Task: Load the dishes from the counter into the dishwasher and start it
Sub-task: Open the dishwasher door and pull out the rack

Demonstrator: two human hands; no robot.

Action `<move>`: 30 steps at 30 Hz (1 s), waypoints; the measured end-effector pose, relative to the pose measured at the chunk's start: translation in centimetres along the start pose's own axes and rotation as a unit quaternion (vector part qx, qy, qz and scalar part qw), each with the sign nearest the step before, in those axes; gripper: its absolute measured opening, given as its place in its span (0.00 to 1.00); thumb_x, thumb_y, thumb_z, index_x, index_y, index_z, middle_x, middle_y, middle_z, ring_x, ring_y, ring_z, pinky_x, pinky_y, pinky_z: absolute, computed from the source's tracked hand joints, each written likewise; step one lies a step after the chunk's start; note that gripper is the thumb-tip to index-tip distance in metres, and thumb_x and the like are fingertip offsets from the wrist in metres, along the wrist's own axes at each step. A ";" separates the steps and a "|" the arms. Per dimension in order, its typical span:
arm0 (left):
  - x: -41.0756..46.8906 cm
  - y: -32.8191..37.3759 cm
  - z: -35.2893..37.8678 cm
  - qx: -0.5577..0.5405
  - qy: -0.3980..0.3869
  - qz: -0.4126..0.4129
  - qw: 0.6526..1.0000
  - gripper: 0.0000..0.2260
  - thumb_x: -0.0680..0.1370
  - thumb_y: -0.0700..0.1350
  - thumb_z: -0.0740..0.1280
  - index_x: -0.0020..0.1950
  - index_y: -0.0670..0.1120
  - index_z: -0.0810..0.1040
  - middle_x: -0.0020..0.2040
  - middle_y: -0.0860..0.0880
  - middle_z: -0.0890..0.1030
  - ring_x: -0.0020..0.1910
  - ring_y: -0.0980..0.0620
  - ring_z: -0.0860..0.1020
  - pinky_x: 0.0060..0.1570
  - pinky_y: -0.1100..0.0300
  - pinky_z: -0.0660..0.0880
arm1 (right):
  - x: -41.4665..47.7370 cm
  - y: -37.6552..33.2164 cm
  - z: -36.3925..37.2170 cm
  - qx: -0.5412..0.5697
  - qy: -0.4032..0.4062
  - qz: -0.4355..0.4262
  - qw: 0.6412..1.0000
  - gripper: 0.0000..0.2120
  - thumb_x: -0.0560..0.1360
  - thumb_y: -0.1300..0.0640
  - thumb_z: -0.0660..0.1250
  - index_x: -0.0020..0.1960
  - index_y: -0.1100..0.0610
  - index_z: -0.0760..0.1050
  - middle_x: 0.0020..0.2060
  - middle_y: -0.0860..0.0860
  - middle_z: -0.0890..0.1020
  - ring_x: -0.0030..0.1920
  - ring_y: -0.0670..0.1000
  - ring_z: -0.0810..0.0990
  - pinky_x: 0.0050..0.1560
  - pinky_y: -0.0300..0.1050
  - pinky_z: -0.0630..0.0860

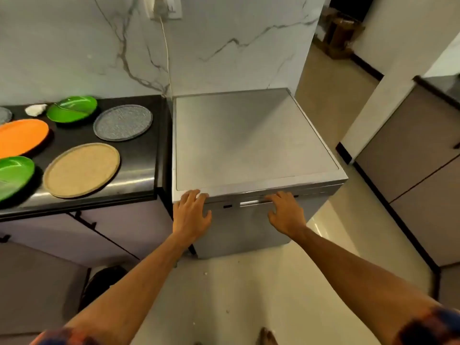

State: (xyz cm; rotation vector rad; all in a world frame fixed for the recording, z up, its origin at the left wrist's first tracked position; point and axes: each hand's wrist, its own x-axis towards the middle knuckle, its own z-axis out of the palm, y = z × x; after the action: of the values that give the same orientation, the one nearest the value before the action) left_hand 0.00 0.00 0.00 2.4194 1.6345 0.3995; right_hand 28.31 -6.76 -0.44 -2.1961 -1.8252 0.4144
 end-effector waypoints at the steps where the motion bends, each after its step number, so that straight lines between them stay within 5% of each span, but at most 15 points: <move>1: 0.5 0.8 0.5 0.008 -0.014 0.005 1.000 0.24 0.75 0.50 0.71 0.70 0.48 0.73 0.72 0.45 0.71 0.75 0.42 0.65 0.68 0.41 0.67 | 0.6 0.4 -0.2 -0.013 0.015 -0.032 0.999 0.24 0.74 0.59 0.69 0.69 0.49 0.74 0.62 0.51 0.76 0.64 0.55 0.72 0.59 0.55 0.78; 5: 1.9 3.3 2.5 0.044 -0.019 -0.002 0.999 0.34 0.74 0.50 0.72 0.77 0.50 0.63 0.80 0.44 0.59 0.80 0.41 0.52 0.76 0.38 0.53 | 3.5 0.9 -0.6 -0.111 0.027 -0.111 0.987 0.33 0.71 0.60 0.71 0.74 0.48 0.68 0.69 0.53 0.72 0.69 0.58 0.70 0.66 0.57 0.72; 10: 4.2 4.3 5.3 0.100 -0.028 0.044 0.994 0.43 0.71 0.54 0.73 0.81 0.52 0.54 0.82 0.45 0.52 0.81 0.42 0.48 0.76 0.36 0.49 | 7.0 2.4 0.9 -0.191 0.014 -0.202 0.961 0.42 0.65 0.58 0.75 0.75 0.47 0.63 0.71 0.54 0.68 0.70 0.58 0.68 0.68 0.56 0.67; 15: 4.8 4.5 8.2 0.145 -0.017 0.052 0.988 0.48 0.70 0.63 0.70 0.82 0.54 0.47 0.82 0.46 0.51 0.81 0.41 0.50 0.76 0.35 0.47 | 7.6 3.6 5.2 -0.180 0.130 -0.217 0.951 0.44 0.64 0.60 0.73 0.77 0.50 0.62 0.71 0.56 0.68 0.71 0.58 0.66 0.74 0.58 0.60; 20: 4.8 4.3 10.6 0.156 0.101 0.057 0.981 0.47 0.65 0.65 0.73 0.79 0.52 0.58 0.78 0.43 0.62 0.76 0.39 0.60 0.73 0.34 0.53 | 8.6 4.3 8.5 -0.169 0.253 -0.223 0.926 0.42 0.66 0.58 0.75 0.76 0.49 0.63 0.71 0.56 0.68 0.71 0.59 0.65 0.74 0.59 0.58; 30: 6.3 3.6 13.8 0.150 0.284 0.095 0.942 0.35 0.68 0.67 0.68 0.70 0.50 0.73 0.68 0.43 0.75 0.67 0.40 0.72 0.66 0.39 0.62 | 11.6 5.3 12.8 -0.173 0.500 -0.270 0.805 0.27 0.74 0.57 0.73 0.71 0.45 0.70 0.64 0.54 0.74 0.65 0.57 0.74 0.66 0.65 0.67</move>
State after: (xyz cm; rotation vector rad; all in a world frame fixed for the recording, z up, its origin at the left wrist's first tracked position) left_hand 9.88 4.37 -11.28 2.8898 1.7766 1.0341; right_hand 30.32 3.87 -14.86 -1.3945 -1.7561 -1.0640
